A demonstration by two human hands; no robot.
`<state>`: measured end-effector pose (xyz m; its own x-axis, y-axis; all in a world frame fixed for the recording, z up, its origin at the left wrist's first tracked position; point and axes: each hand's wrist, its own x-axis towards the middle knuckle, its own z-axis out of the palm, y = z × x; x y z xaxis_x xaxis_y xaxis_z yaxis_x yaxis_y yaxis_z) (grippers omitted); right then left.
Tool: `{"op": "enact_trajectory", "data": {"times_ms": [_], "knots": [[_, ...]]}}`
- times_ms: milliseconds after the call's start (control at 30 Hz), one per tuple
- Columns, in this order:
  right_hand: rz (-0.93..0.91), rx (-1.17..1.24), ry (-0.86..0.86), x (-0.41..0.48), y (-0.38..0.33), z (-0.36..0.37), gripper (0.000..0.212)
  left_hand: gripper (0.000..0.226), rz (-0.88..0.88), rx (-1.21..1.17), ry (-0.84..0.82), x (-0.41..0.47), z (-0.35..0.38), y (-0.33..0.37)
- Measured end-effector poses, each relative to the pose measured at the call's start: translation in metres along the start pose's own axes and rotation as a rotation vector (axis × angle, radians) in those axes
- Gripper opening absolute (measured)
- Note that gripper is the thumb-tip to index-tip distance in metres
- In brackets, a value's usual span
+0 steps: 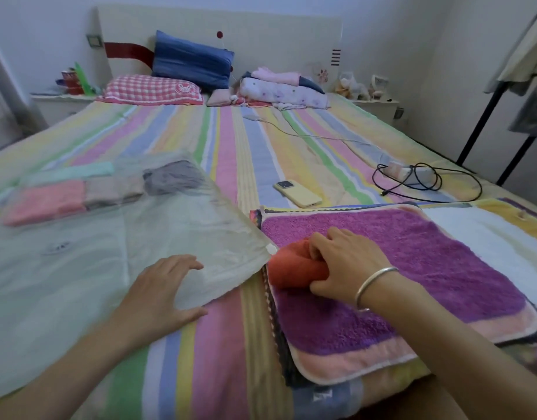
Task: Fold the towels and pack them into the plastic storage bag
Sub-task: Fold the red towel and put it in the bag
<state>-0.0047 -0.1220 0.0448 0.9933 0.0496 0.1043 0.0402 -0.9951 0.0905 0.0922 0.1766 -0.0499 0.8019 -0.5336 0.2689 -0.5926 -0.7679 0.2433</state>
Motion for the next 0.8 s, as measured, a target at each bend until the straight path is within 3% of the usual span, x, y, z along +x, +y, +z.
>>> {"op": "enact_trajectory", "data": {"times_ms": [133,267,433,633,800], "knots": [[-0.089,0.299,0.214,0.001,-0.046,-0.002,0.043,0.071,-0.063,0.024,-0.016,-0.016,-0.014,-0.020],[-0.225,0.343,0.369,0.005,-0.095,0.017,0.043,0.071,-0.094,-0.024,-0.012,-0.029,-0.025,-0.032],[-0.325,0.071,0.185,0.000,-0.135,0.063,0.065,0.065,-0.215,-0.054,0.061,-0.044,-0.042,-0.035],[-0.304,-0.032,-0.034,0.007,-0.146,0.071,0.061,0.019,-0.297,-0.052,0.237,-0.041,-0.059,-0.031],[-0.312,0.239,0.015,0.021,-0.170,0.034,0.055,0.014,-0.311,-0.101,0.339,-0.034,-0.079,-0.025]]}}
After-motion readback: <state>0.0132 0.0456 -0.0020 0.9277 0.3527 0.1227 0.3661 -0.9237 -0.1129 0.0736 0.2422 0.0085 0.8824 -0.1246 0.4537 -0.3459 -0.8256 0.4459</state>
